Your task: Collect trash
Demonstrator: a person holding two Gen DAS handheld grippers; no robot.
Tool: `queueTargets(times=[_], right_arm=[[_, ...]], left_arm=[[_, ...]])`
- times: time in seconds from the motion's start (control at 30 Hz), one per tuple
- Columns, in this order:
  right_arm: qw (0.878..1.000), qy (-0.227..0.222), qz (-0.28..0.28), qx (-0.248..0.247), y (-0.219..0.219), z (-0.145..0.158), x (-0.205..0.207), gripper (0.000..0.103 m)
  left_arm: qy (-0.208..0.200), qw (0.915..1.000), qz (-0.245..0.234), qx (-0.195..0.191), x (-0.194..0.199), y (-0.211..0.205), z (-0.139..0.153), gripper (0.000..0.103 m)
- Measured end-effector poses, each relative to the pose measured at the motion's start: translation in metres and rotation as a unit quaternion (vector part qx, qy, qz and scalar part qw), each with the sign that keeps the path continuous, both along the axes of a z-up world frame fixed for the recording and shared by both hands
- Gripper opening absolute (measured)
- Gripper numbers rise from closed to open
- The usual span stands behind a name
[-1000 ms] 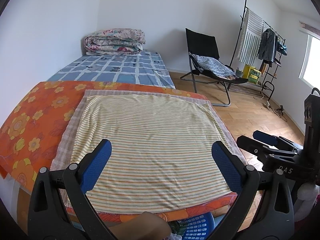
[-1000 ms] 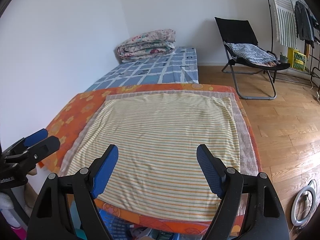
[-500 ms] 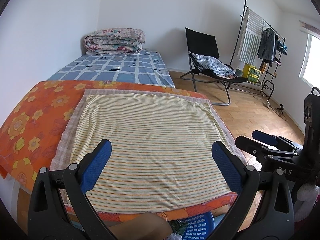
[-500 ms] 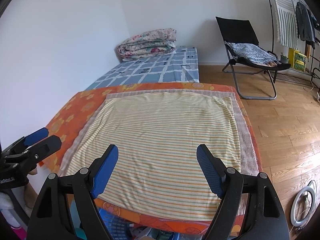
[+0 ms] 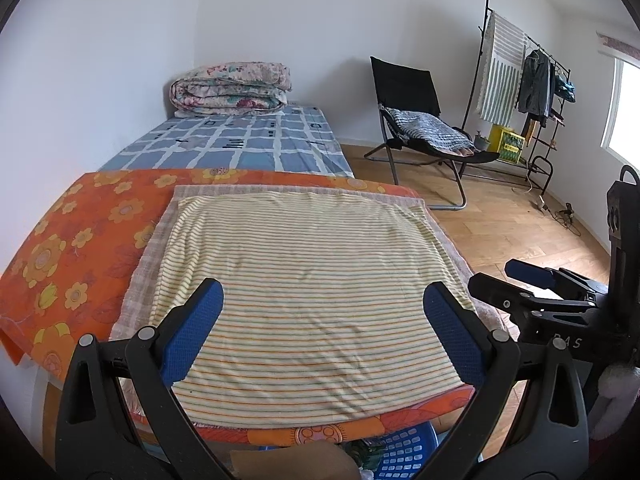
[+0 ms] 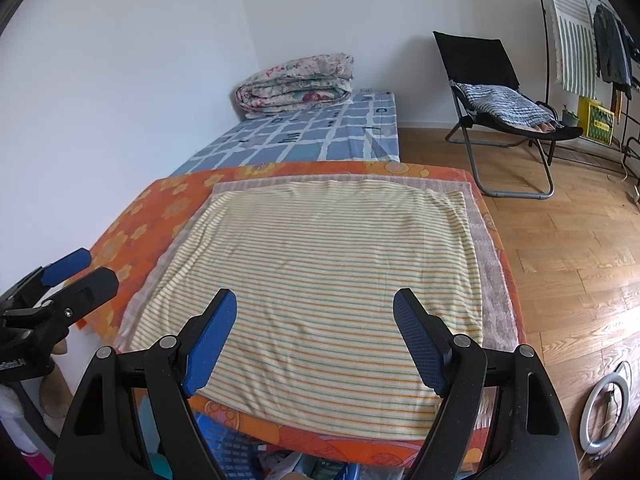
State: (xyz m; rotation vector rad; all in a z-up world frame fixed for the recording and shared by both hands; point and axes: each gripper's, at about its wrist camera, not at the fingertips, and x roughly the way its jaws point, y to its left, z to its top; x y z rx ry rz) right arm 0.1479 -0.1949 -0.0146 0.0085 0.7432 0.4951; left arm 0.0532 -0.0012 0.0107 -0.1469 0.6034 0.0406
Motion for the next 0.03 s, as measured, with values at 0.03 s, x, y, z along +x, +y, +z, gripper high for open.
queueTargets(times=[0.03], right_arm=[[1.0,0.0,0.0,0.001,0.0007,0.0003,0.0001,0.081]], left_arm=[[0.001,1.0,0.0,-0.001,0.0007,-0.0001,0.0003,0.102]])
